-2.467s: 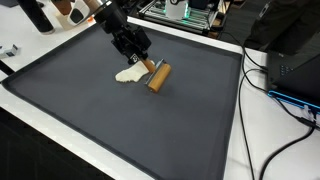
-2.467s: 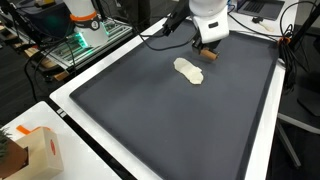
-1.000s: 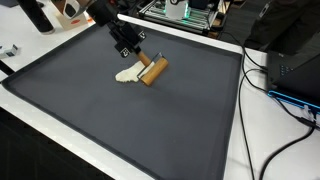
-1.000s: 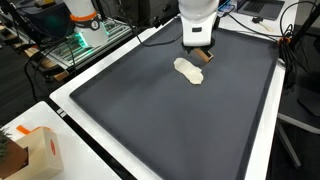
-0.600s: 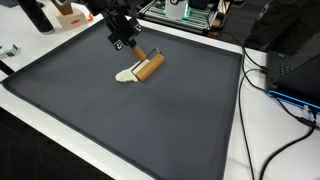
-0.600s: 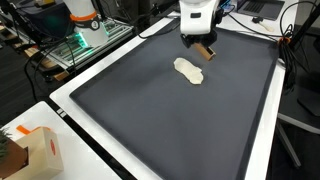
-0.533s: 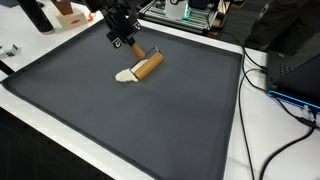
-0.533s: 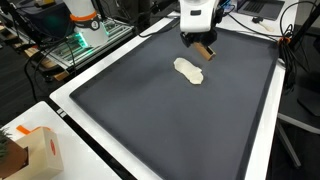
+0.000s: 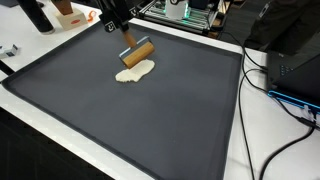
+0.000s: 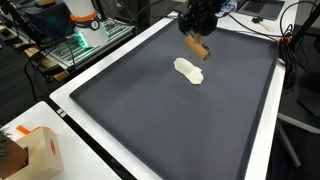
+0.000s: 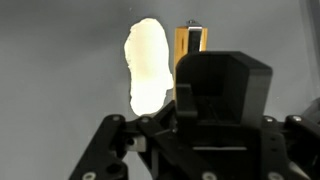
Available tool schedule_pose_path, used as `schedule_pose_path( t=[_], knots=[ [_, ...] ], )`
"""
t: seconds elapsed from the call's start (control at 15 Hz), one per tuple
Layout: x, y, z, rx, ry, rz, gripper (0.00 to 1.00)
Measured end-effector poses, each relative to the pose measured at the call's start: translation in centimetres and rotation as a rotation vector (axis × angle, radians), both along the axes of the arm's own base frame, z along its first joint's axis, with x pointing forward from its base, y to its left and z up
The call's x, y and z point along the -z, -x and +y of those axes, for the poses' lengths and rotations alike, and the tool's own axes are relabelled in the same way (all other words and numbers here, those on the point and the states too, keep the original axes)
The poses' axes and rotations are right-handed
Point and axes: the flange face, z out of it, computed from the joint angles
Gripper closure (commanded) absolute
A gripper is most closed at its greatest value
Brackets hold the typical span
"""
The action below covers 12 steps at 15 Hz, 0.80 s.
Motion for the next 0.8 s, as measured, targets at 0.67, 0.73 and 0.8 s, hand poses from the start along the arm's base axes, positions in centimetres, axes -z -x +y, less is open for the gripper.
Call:
schedule_pose_path(
  t=[0.67, 0.73, 0.8],
  knots=[
    [-4.4, 1.5, 2.6, -0.123, 0.259, 0.003, 0.81],
    [-4.7, 1.7, 2.8, -0.132, 0.271, 0.002, 0.81],
    [-5.0, 1.8, 2.9, -0.14, 0.281, 0.0, 0.81]
  ],
)
